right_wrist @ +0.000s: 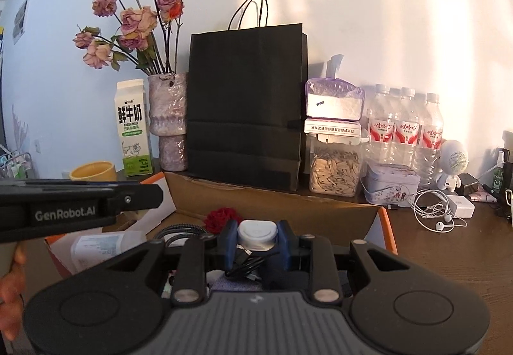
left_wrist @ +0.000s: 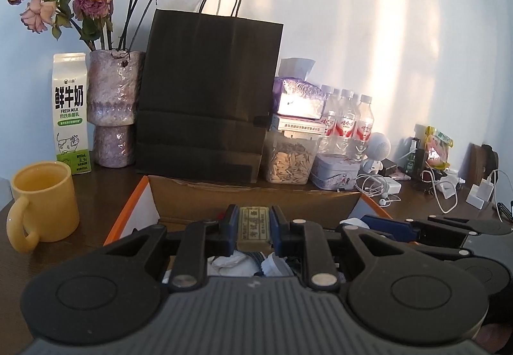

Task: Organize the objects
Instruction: 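Open both grippers to drop the packet and cap into the box, then withdraw both grippers from the box toward the remaining caps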

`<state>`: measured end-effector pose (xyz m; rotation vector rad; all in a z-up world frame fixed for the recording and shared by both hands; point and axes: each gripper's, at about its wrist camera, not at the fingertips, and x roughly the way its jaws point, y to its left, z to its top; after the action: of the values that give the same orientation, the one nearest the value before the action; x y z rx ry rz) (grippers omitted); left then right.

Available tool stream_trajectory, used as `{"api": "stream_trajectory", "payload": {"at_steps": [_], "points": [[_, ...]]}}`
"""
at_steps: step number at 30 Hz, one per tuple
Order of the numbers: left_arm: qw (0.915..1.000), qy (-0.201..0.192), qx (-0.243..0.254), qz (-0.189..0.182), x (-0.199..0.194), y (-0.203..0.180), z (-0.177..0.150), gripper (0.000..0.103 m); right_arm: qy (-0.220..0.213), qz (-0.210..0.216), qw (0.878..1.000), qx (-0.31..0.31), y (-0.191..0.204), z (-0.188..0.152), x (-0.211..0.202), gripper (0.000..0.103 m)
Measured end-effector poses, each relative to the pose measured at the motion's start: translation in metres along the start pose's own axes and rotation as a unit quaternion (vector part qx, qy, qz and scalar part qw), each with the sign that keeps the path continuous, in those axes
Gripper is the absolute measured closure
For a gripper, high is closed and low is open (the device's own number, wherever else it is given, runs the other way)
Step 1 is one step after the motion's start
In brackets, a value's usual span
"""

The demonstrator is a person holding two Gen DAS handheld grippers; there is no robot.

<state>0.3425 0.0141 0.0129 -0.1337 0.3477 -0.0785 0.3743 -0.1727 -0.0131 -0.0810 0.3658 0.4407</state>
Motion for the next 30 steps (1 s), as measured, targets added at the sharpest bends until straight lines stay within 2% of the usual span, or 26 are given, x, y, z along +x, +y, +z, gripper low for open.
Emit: {"api": "stream_trajectory", "payload": {"at_steps": [2, 3, 4, 5, 6, 7, 10, 30], "points": [[1.0, 0.0, 0.002, 0.002, -0.0003, -0.0006, 0.0001, 0.08, -0.001, -0.003, 1.0, 0.001, 0.0005, -0.0008, -0.001, 0.077], [1.0, 0.0, 0.004, 0.005, -0.0004, -0.0008, 0.0, 0.074, -0.003, -0.007, 1.0, 0.003, -0.0001, -0.0012, -0.0014, 0.075], [1.0, -0.001, 0.004, 0.007, -0.0006, -0.001, -0.0001, 0.068, -0.003, -0.011, 1.0, 0.005, -0.0011, -0.0014, -0.0013, 0.064], [0.9999, 0.0, 0.005, 0.011, -0.0005, -0.0012, 0.0001, 0.047, -0.001, -0.013, 1.0, 0.009, -0.0027, -0.002, -0.001, 0.038], [0.9999, -0.001, 0.005, 0.015, -0.0006, -0.0015, 0.0, 0.02, 0.0, -0.014, 1.0, 0.014, -0.0043, -0.0029, -0.0009, 0.024], [0.9997, -0.005, 0.004, 0.022, -0.0013, -0.0018, -0.0004, 0.001, -0.001, -0.019, 1.0, 0.018, -0.0054, -0.0041, -0.0013, 0.004], [0.999, -0.015, 0.009, 0.04, -0.003, -0.0039, -0.0006, 0.0, -0.007, -0.029, 0.999, 0.018, -0.0058, -0.0047, -0.0028, 0.002], [0.9991, -0.005, 0.005, 0.042, -0.001, -0.0011, -0.0009, 0.0, 0.0, -0.029, 0.999, 0.013, -0.0036, -0.0071, -0.0038, 0.0]]}}
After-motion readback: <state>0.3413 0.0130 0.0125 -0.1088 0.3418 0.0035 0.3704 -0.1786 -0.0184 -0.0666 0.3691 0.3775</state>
